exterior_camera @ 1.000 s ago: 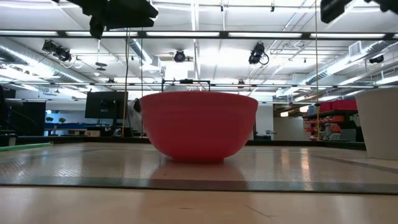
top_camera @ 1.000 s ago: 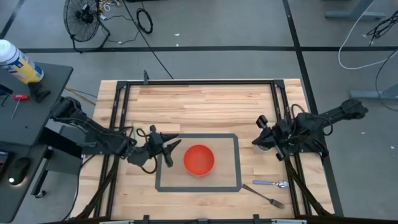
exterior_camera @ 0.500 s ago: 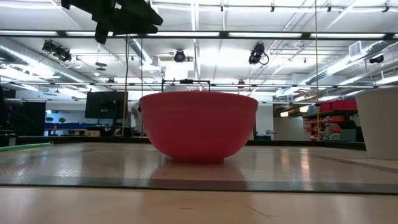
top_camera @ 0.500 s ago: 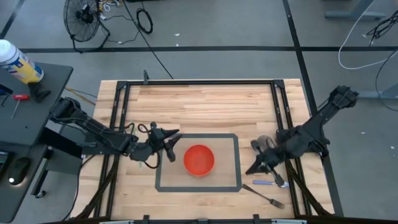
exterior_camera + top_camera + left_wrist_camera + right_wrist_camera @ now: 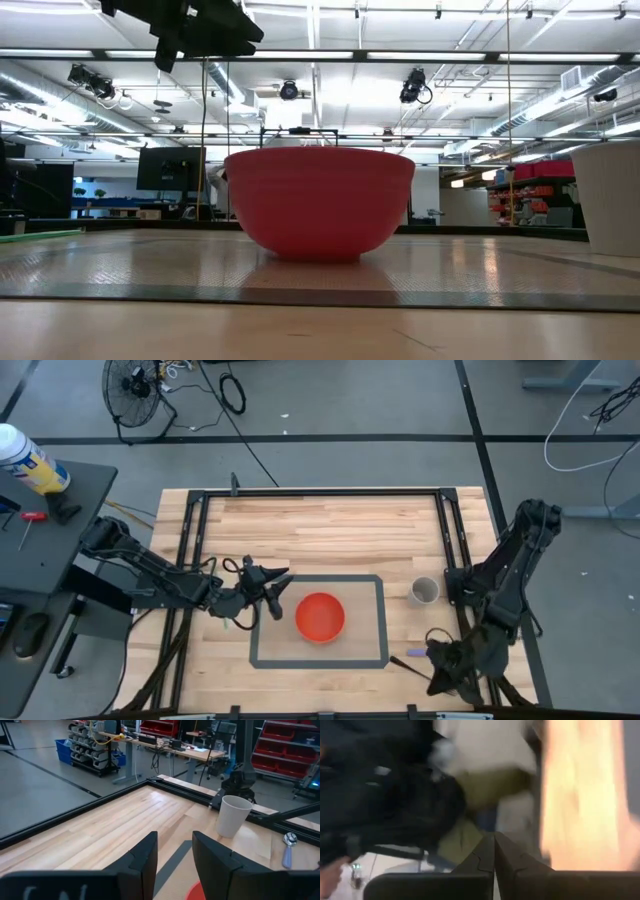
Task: Pick & Place Utensil
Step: Put the blue spoon into the orange bowl
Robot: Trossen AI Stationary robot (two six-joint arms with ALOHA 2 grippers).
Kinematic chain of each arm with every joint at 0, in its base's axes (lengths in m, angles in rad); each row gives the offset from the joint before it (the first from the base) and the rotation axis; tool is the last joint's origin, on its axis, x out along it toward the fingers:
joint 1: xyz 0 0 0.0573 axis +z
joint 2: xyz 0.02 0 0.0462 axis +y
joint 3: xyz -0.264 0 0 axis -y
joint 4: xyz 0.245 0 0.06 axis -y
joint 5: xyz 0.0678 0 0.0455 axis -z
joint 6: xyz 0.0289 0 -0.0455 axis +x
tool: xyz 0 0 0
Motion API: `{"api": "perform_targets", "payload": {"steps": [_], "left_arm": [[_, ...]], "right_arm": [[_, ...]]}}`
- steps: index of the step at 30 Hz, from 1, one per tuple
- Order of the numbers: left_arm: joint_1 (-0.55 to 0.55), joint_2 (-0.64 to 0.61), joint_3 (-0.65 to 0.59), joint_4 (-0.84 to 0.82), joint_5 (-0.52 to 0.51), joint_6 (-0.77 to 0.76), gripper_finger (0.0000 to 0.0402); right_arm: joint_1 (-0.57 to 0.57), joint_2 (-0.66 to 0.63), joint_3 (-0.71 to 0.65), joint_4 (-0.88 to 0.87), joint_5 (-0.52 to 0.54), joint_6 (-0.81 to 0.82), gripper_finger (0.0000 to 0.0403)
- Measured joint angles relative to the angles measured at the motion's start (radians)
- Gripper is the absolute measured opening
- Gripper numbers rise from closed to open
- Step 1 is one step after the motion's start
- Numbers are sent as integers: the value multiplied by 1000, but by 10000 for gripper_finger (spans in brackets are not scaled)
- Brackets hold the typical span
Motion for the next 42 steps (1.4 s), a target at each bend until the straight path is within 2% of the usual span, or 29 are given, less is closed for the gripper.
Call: {"api": "perform_targets", "payload": {"steps": [3, 5, 9, 15, 18, 23, 29, 33, 37, 42], "left_arm": [[9, 0, 0, 0, 9, 8, 126], [21, 0, 0, 0, 20, 9, 126], [44, 0, 0, 0, 64, 11, 126], [72, 1, 0, 0, 109, 11, 126], [79, 1, 0, -2, 111, 11, 126], [78, 1, 0, -3, 112, 26, 126], [78, 1, 0, -4, 113, 27, 126], [78, 1, 0, -4, 113, 28, 126], [78, 1, 0, -5, 113, 29, 126], [78, 1, 0, -5, 113, 29, 126]], "right_arm": [[40, 55, 0, -137, -19, 198, 6], [46, 100, 0, -209, -85, 261, 6], [45, 194, 0, -274, -208, 288, 6], [46, 289, 0, -378, -309, 333, 6], [56, 292, 0, -433, -290, 321, 6], [81, 290, 0, -495, -171, 238, 7], [84, 290, -1, -619, -218, 228, 20], [84, 289, -12, -574, -139, 223, 55], [84, 289, -65, -500, -162, 226, 75], [84, 289, -87, -526, -194, 249, 77]]}}
